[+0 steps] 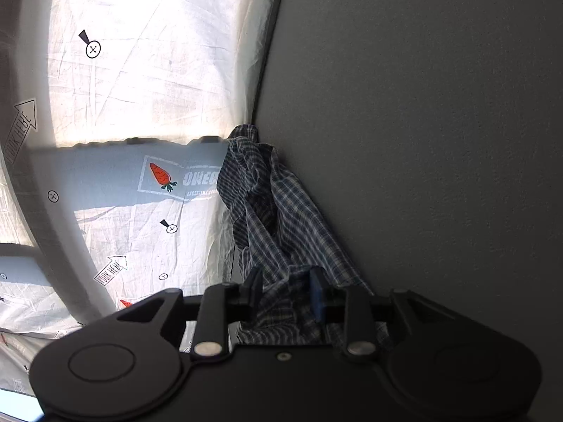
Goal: Fold clothes
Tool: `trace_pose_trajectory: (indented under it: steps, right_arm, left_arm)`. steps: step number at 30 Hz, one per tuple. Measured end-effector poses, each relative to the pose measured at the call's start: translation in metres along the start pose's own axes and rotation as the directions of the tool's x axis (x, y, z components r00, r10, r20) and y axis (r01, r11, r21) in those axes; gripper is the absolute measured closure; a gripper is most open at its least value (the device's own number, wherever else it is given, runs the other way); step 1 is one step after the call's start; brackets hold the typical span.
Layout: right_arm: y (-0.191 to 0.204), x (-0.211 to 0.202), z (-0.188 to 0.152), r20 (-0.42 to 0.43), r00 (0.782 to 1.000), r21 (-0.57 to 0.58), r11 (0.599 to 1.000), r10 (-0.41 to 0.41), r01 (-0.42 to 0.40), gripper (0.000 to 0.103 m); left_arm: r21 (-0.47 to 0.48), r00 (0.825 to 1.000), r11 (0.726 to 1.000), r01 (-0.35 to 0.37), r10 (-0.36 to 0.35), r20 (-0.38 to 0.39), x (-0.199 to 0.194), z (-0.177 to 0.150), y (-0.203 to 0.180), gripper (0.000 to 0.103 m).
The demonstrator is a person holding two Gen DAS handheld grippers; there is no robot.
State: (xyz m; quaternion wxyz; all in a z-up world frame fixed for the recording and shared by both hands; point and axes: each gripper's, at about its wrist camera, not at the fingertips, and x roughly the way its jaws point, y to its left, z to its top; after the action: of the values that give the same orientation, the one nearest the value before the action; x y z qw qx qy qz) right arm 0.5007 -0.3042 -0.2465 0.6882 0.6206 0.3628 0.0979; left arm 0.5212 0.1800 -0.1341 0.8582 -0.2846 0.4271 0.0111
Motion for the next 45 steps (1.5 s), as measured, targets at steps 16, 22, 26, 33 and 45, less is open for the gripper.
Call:
trace_pose_trajectory:
  steps: [16,22,26,33,45]
  right_arm:
    - [-0.016,-0.067,-0.075,-0.090,0.994,-0.023,0.998,-0.057,0.055,0.077]
    - [-0.013,-0.047,-0.082,-0.144,0.978,-0.101,0.985,-0.152,0.138,0.067]
    - [-0.008,-0.032,-0.084,-0.157,0.968,-0.135,0.975,-0.198,0.178,0.061]
    - [0.017,-0.019,-0.083,-0.192,0.975,-0.197,0.978,-0.114,0.076,0.092]
    - [0.035,0.071,-0.032,-0.221,0.975,-0.053,0.999,-0.004,-0.008,0.100]
  left_arm:
    - [0.308,0.987,0.949,-0.065,0.106,-0.119,-0.048,-0.111,-0.010,0.030]
    - [0.379,0.979,0.923,-0.072,0.138,-0.150,-0.036,-0.121,-0.013,0.026]
    - [0.391,0.978,0.917,-0.073,0.142,-0.151,-0.039,-0.125,-0.012,0.025]
    - [0.349,0.982,0.935,-0.070,0.126,-0.141,-0.038,-0.116,-0.008,0.025]
    - [0.374,0.974,0.924,-0.076,0.149,-0.168,-0.011,-0.104,-0.016,0.015]
